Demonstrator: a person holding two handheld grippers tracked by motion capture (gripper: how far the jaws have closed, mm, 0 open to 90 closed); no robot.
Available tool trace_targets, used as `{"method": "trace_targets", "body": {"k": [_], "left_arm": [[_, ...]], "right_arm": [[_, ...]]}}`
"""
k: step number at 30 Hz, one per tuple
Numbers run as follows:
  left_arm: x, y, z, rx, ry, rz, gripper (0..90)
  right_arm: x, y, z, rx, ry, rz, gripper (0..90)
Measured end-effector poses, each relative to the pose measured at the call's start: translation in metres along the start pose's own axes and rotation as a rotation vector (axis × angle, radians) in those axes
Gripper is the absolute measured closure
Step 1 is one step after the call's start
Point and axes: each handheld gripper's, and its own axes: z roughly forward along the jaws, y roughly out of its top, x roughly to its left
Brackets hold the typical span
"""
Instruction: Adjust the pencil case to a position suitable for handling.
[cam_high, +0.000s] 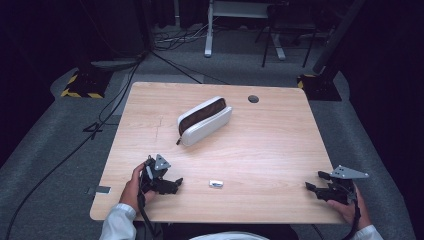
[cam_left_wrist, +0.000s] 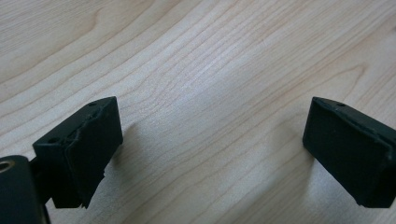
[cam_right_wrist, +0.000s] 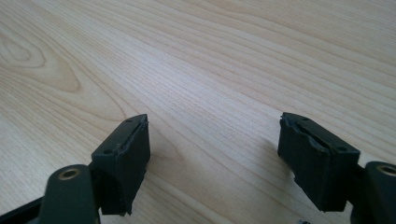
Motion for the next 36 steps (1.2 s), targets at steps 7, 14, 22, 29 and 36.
{"method": "trace_targets", "body": {"k": [7,14,22,29,36], "left_arm": [[0.005,-0.001,-0.001,0.0,-0.032,0.031,5.4],[0.003,-0.005,-0.004,-0.004,-0.035,0.035,5.4],[0.002,-0.007,-0.006,0.0,-0.034,0.03,5.3],[0.001,-0.007,-0.006,-0.002,-0.033,0.029,5.2],[0.002,-0.007,-0.006,-0.001,-0.034,0.03,5.2]], "right_arm": [[0.002,0.002,0.002,0.0,0.003,-0.009,25.5],[0.008,0.005,0.005,-0.001,0.037,-0.068,25.5],[0.042,0.024,0.026,0.01,0.152,-0.152,25.3],[0.084,0.049,0.055,0.011,0.242,-0.235,25.5],[0.123,0.073,0.081,0.017,0.33,-0.312,26.4]]}}
